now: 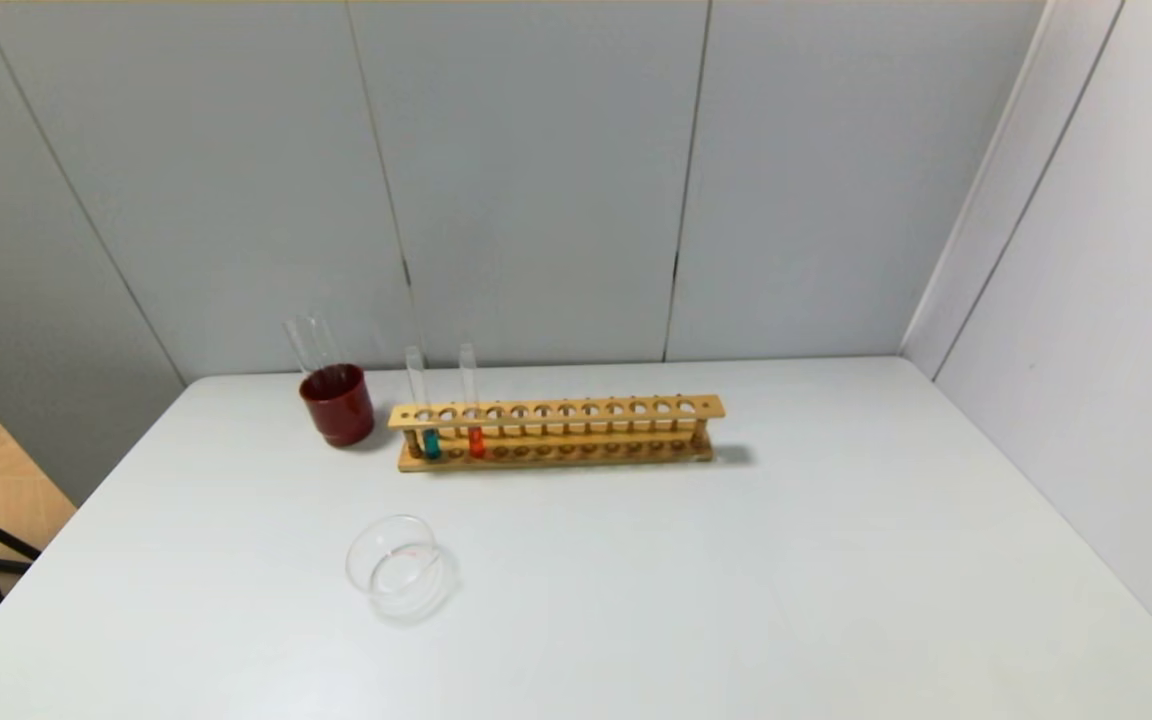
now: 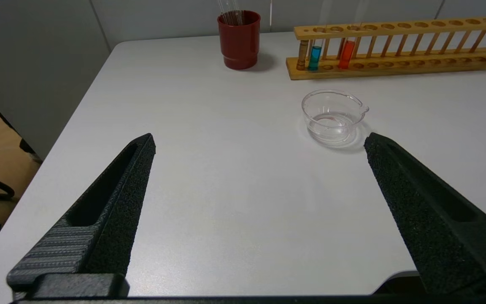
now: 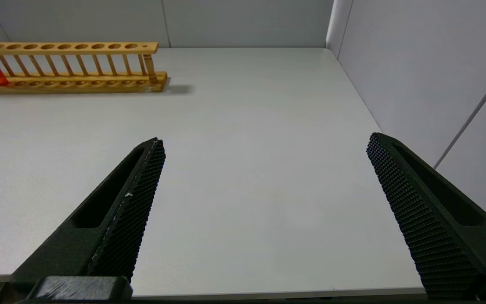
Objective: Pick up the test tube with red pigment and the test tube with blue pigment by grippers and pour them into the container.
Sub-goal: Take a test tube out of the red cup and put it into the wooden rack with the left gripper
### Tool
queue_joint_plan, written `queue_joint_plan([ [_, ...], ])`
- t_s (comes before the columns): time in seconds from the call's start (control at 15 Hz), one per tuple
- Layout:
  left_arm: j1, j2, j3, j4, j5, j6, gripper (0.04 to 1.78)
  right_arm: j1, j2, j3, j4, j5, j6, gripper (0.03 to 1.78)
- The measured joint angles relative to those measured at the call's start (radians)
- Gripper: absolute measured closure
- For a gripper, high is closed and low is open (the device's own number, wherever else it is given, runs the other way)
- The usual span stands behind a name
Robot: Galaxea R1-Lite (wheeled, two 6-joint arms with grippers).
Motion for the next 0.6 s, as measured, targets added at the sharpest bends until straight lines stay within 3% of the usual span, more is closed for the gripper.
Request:
queue_joint_plan([
  [0.6,0.000,0.000,0.000,0.007,0.000,0.003,0.07,0.000,0.000,0.000,0.000,0.000,0.000,0.06],
])
